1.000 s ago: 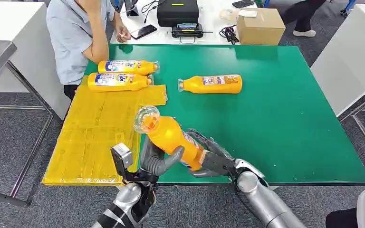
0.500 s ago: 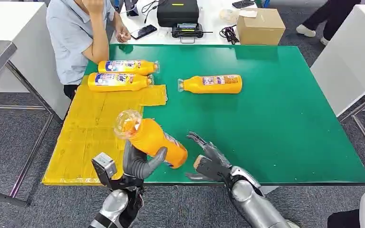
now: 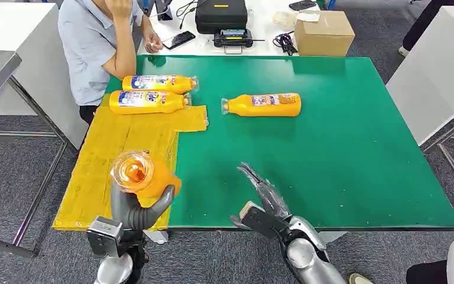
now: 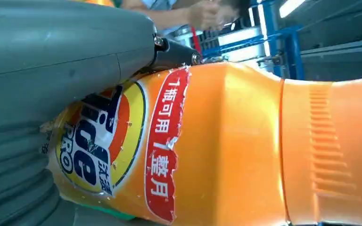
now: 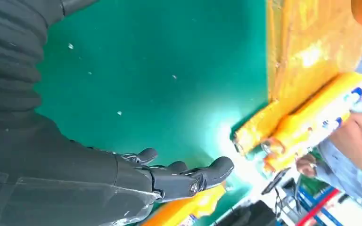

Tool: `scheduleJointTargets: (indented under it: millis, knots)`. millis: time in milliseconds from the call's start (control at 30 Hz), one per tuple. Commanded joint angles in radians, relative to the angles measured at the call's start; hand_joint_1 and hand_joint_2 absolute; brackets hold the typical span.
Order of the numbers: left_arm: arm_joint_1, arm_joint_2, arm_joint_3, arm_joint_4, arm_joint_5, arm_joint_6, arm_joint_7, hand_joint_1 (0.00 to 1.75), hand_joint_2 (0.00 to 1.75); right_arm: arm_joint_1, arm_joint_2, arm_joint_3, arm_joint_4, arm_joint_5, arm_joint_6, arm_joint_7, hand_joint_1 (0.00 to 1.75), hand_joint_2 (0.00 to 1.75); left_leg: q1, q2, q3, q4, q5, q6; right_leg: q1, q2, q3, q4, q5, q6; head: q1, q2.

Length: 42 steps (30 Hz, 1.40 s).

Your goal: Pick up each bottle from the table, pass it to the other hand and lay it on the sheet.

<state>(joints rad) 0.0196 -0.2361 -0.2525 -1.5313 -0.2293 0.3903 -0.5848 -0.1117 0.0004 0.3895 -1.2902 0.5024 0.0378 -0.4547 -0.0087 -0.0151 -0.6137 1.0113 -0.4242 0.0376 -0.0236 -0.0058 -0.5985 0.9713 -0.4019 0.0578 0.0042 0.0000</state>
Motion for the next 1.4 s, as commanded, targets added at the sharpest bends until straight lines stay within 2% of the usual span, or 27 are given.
scheduleJointTargets:
  millis: [33,400,500,600,667,833,933,1000,1067,1167,1200,1267,1333,1400]
  knots:
    - [-0.006,0.009,0.055,-0.017,-0.025,0.010,-0.011,1.75,1.75,-0.015,0.018,-0.032,-0.019,-0.002,0.010,-0.005,0.00,1.75,0.001,0.002,0.002,0.000,-0.001,-0.002,0.001,0.001,0.002,0.000,-0.001,-0.002,0.000,0.000]
    - [-0.062,0.026,0.052,0.043,-0.163,0.127,-0.013,1.75,1.75,-0.038,0.022,-0.031,0.007,-0.033,0.031,-0.028,0.00,1.75,0.002,0.002,0.004,0.000,-0.002,-0.003,0.002,0.001,0.004,-0.001,-0.001,-0.003,0.000,0.000]
    - [-0.131,0.028,0.039,0.143,-0.243,0.163,0.019,1.75,1.75,-0.024,0.005,-0.059,-0.005,-0.065,0.026,-0.051,0.00,1.75,0.002,0.001,0.004,0.000,-0.001,-0.003,0.002,0.000,0.004,-0.001,-0.001,-0.003,0.000,0.000]
    - [-0.249,0.013,0.012,0.338,-0.366,0.232,0.075,1.75,1.75,0.021,-0.029,-0.110,-0.034,-0.091,0.034,-0.079,0.00,1.75,0.002,-0.001,0.005,0.000,-0.001,-0.003,0.002,-0.002,0.005,-0.001,-0.001,-0.003,0.000,0.000]
    - [-0.297,0.008,-0.013,0.423,-0.434,0.256,0.099,1.75,1.75,0.044,-0.041,-0.130,-0.045,-0.100,0.046,-0.097,0.00,1.75,0.002,-0.009,0.006,-0.001,0.001,-0.003,0.002,-0.010,0.009,-0.003,-0.002,-0.003,0.000,0.000]
    - [-0.338,0.020,-0.038,0.510,-0.507,0.287,0.124,1.75,1.75,0.030,-0.030,-0.144,-0.019,-0.101,0.058,-0.107,0.00,1.75,0.000,-0.002,0.005,-0.001,0.000,-0.001,0.001,-0.003,0.006,-0.001,0.000,-0.002,0.000,0.000]
    - [-0.361,0.021,-0.023,0.552,-0.645,0.308,0.163,1.75,1.75,0.010,-0.027,-0.139,0.001,-0.102,0.067,-0.113,0.00,1.75,0.000,-0.001,0.005,0.000,0.000,-0.002,0.001,-0.001,0.005,-0.001,0.000,-0.002,0.000,0.000]
    - [-0.398,0.032,-0.025,0.621,-0.757,0.308,0.229,1.75,1.75,-0.009,-0.023,-0.135,0.019,-0.106,0.076,-0.118,0.00,1.75,0.000,0.000,0.005,0.000,-0.001,-0.002,0.001,-0.001,0.005,-0.001,0.000,-0.002,0.000,0.000]
    - [-0.411,0.036,-0.016,0.645,-0.789,0.308,0.242,1.71,1.75,-0.017,-0.021,-0.133,0.029,-0.108,0.078,-0.119,0.00,1.75,0.002,0.002,0.008,0.001,-0.002,-0.004,0.003,0.001,0.009,-0.001,-0.001,-0.004,0.000,0.000]
    - [-0.459,0.054,-0.046,0.747,-0.899,0.308,0.331,1.62,1.75,-0.027,-0.016,-0.138,0.050,-0.115,0.083,-0.122,0.00,1.75,0.001,0.001,0.005,0.000,0.000,-0.002,0.002,0.000,0.005,-0.001,0.000,-0.002,0.000,0.000]
    - [-0.481,0.069,-0.070,0.786,-1.015,0.308,0.424,1.62,1.75,-0.028,-0.013,-0.142,0.059,-0.117,0.083,-0.124,0.00,1.75,0.002,0.002,0.006,0.000,-0.001,-0.003,0.002,0.000,0.006,-0.002,0.000,-0.003,0.000,0.000]
    - [-0.486,0.075,-0.075,0.791,-1.058,0.308,0.449,1.62,1.75,-0.030,-0.011,-0.144,0.067,-0.117,0.084,-0.125,0.00,1.75,0.001,0.001,0.005,-0.001,0.000,-0.002,0.002,0.000,0.005,-0.001,0.000,-0.002,0.000,0.000]
    - [-0.507,0.085,-0.091,0.842,-1.163,0.299,0.537,1.66,1.75,-0.033,-0.010,-0.142,0.075,-0.118,0.085,-0.128,0.00,1.75,0.001,0.002,0.004,0.000,0.000,-0.002,0.001,0.001,0.004,-0.001,0.000,-0.002,0.000,0.000]
    - [-0.527,0.095,-0.108,0.881,-1.222,0.288,0.581,1.59,1.75,-0.034,-0.009,-0.142,0.077,-0.118,0.085,-0.130,0.00,1.75,0.002,0.003,0.006,0.000,-0.001,-0.002,0.002,0.002,0.006,-0.001,0.000,-0.003,0.000,0.000]
